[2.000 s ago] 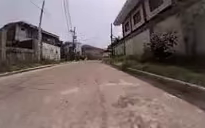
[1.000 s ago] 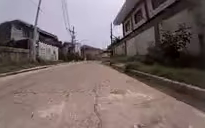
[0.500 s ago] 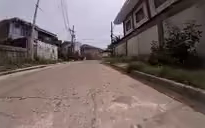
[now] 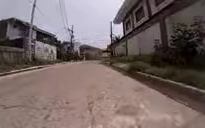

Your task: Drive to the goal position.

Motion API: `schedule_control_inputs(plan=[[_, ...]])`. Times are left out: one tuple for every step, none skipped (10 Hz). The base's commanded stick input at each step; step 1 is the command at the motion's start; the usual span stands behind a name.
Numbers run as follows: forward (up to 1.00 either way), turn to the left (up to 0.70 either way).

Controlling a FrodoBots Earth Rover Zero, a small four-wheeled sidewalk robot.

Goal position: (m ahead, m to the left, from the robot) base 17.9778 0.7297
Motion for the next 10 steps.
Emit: schedule_control_inputs(plan=[[0.7, 0.0], [0.7, 0.0], [0.7, -0.23], [0.7, -0.26], [0.7, -0.1], [0.7, 0.0], [0.7, 0.0], [0.7, 0.0], [0.7, 0.0], [0.7, 0.0]])
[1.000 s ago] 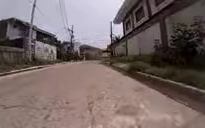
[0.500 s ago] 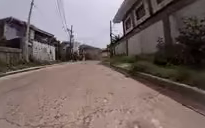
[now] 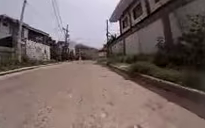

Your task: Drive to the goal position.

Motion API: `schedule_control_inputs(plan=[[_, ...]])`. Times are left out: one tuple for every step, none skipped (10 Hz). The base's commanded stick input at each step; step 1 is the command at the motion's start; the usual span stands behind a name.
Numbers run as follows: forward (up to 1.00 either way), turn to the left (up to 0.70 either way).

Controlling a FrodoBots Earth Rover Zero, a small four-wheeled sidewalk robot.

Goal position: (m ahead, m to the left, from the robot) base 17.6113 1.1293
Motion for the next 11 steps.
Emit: schedule_control_inputs(plan=[[0.7, 0.0], [0.7, 0.0], [0.7, 0.0], [0.7, 0.0], [0.7, 0.0], [0.7, 0.0], [0.7, 0.0], [0.7, 0.0], [0.7, 0.0], [0.7, 0.0], [0.7, 0.29]])
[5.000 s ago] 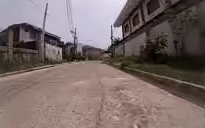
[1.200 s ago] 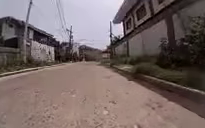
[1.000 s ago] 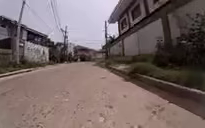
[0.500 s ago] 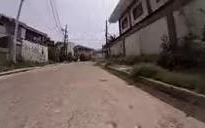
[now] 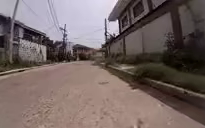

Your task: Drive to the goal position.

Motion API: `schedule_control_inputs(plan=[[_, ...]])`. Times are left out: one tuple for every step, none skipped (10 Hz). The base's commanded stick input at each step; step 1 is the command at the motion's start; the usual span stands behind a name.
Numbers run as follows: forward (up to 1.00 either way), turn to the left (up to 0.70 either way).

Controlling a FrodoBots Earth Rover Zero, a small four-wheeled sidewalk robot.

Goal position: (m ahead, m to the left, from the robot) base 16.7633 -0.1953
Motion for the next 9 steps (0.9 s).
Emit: schedule_control_inputs(plan=[[0.7, 0.35], [0.7, 0.35], [0.7, 0.35], [0.7, 0.35], [0.7, 0.28], [0.7, 0.11], [0.7, 0.0], [0.7, 0.0], [0.7, 0.0]])
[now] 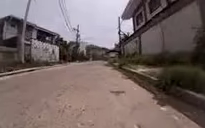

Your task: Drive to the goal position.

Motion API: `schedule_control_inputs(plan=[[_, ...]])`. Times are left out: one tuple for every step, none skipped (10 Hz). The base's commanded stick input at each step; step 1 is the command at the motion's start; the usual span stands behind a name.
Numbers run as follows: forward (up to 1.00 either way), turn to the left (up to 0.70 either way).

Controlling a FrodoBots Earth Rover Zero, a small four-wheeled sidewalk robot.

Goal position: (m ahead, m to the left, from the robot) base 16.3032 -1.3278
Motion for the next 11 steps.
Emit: schedule_control_inputs(plan=[[0.7, 0.0], [0.7, 0.0], [0.7, 0.0], [0.7, 0.0], [0.7, 0.0], [0.7, 0.0], [0.7, 0.0], [0.7, 0.0], [0.7, 0.0], [0.7, 0.0], [0.7, 0.0]])
